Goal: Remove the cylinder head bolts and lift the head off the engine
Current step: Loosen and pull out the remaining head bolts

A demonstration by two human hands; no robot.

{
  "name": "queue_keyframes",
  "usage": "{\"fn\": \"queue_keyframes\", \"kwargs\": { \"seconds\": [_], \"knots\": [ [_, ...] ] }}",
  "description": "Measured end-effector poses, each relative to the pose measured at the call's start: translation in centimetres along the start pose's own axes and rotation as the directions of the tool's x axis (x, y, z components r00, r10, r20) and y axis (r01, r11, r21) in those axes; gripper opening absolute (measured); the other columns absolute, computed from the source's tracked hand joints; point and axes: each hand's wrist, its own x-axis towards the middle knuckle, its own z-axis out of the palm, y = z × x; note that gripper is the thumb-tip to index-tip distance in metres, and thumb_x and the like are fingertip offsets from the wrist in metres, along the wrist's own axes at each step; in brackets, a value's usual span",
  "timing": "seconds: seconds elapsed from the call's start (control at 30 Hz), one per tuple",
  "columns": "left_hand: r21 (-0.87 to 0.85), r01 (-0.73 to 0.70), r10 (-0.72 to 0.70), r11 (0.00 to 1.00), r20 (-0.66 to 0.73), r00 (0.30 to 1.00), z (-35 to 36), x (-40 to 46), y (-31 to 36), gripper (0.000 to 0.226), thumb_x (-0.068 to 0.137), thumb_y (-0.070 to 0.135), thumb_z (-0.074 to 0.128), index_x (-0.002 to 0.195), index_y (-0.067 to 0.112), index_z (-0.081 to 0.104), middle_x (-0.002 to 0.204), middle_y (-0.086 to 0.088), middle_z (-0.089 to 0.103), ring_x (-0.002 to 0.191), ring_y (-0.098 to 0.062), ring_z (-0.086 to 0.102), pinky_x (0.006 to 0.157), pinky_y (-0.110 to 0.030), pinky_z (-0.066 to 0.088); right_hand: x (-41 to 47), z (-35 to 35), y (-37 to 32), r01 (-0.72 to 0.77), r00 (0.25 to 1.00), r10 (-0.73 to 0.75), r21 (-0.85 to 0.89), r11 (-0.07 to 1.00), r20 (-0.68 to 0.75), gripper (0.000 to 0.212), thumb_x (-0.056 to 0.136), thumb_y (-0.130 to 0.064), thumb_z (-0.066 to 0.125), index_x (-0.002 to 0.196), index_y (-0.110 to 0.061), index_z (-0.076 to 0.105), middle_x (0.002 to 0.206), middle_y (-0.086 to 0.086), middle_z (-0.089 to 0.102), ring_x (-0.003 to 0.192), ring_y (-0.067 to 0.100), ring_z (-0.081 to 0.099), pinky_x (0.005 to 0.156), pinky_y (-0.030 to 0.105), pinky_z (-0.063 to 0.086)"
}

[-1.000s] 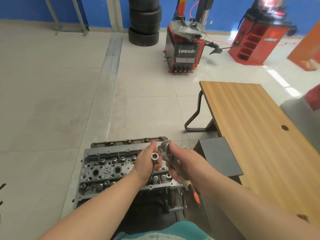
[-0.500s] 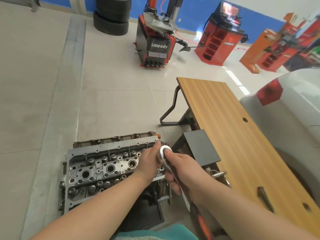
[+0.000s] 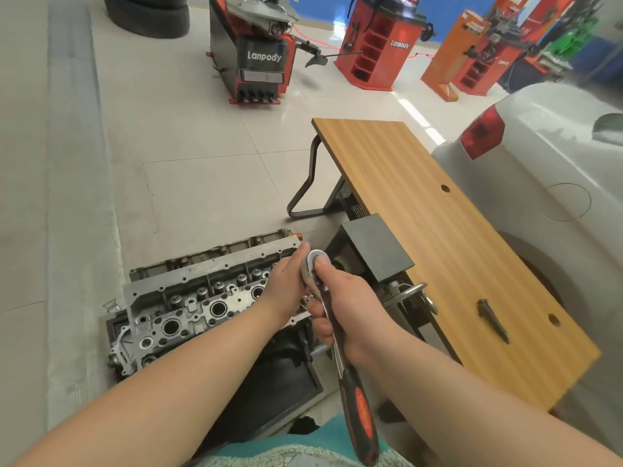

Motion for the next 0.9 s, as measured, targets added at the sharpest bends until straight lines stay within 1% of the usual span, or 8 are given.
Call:
{"fn": "queue_keyframes", "kwargs": {
  "seconds": [0.1,0.2,0.33,0.47,0.6,0.77,0.83,0.9],
  "knots": [
    [-0.049,0.006,-0.006,0.999,0.015,1.0,-0.4,0.1,0.5,0.057,0.109,0.053,0.045,0.084,0.008,0.068,0.071,-0.004,0.063,0.063,-0.01,0.06,0.057,-0.019,0.052,0.6,-1.0,-1.2,0.014,0.998,-0.004,-0.151,0.988,0.066,0.057,0.097,-0.066,0.058,0.107,-0.012,0.072,0.066,0.005,0.056,0.044,0.016,0.044,0.042,0.024,0.04],
    [-0.037,0.026,-0.026,0.999,-0.004,1.0,-0.7,0.0,1.0,0.058,0.107,0.056,0.044,0.084,0.007,0.065,0.071,-0.007,0.056,0.059,-0.014,0.052,0.052,-0.02,0.046,1.4,-2.0,-3.0,0.074,0.992,-0.034,-0.343,0.937,0.122,0.064,0.096,-0.068,0.059,0.11,-0.006,0.072,0.064,0.007,0.055,0.043,0.018,0.04,0.043,0.024,0.037],
    [0.026,0.019,-0.019,0.999,-0.017,1.0,-0.7,-0.2,1.3,0.055,0.107,0.053,0.041,0.067,0.02,0.06,0.057,-0.003,0.049,0.047,-0.011,0.044,0.044,-0.018,0.04,2.2,-2.7,-4.9,0.128,0.985,-0.041,-0.55,0.825,0.167,0.056,0.094,-0.069,0.061,0.1,-0.016,0.076,0.064,0.006,0.06,0.042,0.018,0.043,0.043,0.024,0.038],
    [0.058,0.005,-0.008,0.998,0.062,0.998,-0.5,-0.5,1.4,0.054,0.107,0.052,0.04,0.066,0.023,0.06,0.062,-0.003,0.053,0.058,-0.015,0.047,0.06,-0.029,0.042,2.4,-3.4,-6.2,0.103,0.981,0.036,-0.677,0.729,0.189,0.054,0.09,-0.072,0.061,0.093,-0.02,0.075,0.065,0.006,0.061,0.042,0.017,0.04,0.044,0.025,0.036],
    [0.026,-0.003,0.002,1.0,0.047,0.999,-0.3,-0.4,1.1,0.05,0.106,0.049,0.043,0.065,0.025,0.055,0.067,-0.004,0.053,0.059,-0.013,0.047,0.064,-0.036,0.04,2.7,-3.3,-5.8,0.102,0.984,0.03,-0.697,0.71,0.174,0.059,0.09,-0.074,0.059,0.098,-0.018,0.075,0.066,0.005,0.059,0.044,0.016,0.04,0.047,0.027,0.037],
    [-0.014,0.034,-0.033,0.999,0.061,0.998,-0.5,-1.0,1.2,0.076,0.087,0.081,0.044,0.089,0.01,0.071,0.085,-0.011,0.064,0.08,-0.024,0.058,0.077,-0.039,0.048,3.0,-3.1,-3.3,0.117,0.987,-0.031,-0.58,0.806,0.155,0.061,0.091,-0.075,0.059,0.098,-0.017,0.075,0.067,0.008,0.063,0.047,0.018,0.049,0.049,0.028,0.045],
    [-0.045,-0.062,0.065,0.997,0.08,0.995,-0.7,-1.5,1.5,0.071,0.09,0.08,0.046,0.085,0.013,0.071,0.084,-0.008,0.068,0.077,-0.019,0.063,0.073,-0.027,0.051,2.9,-3.2,-2.6,0.126,0.991,-0.076,-0.599,0.791,0.107,0.064,0.089,-0.078,0.056,0.099,-0.017,0.074,0.066,0.007,0.067,0.048,0.019,0.057,0.049,0.027,0.051],
    [0.072,-0.189,0.178,0.979,0.132,0.975,-0.7,-1.7,2.5,0.056,0.096,0.07,0.049,0.088,0.021,0.075,0.088,0.001,0.072,0.079,-0.009,0.068,0.071,-0.024,0.052,2.8,-3.4,-2.1,0.146,0.986,-0.159,-0.663,0.734,0.042,0.063,0.09,-0.08,0.05,0.098,-0.021,0.071,0.062,0.004,0.071,0.047,0.018,0.064,0.051,0.028,0.056]
  ]
}}
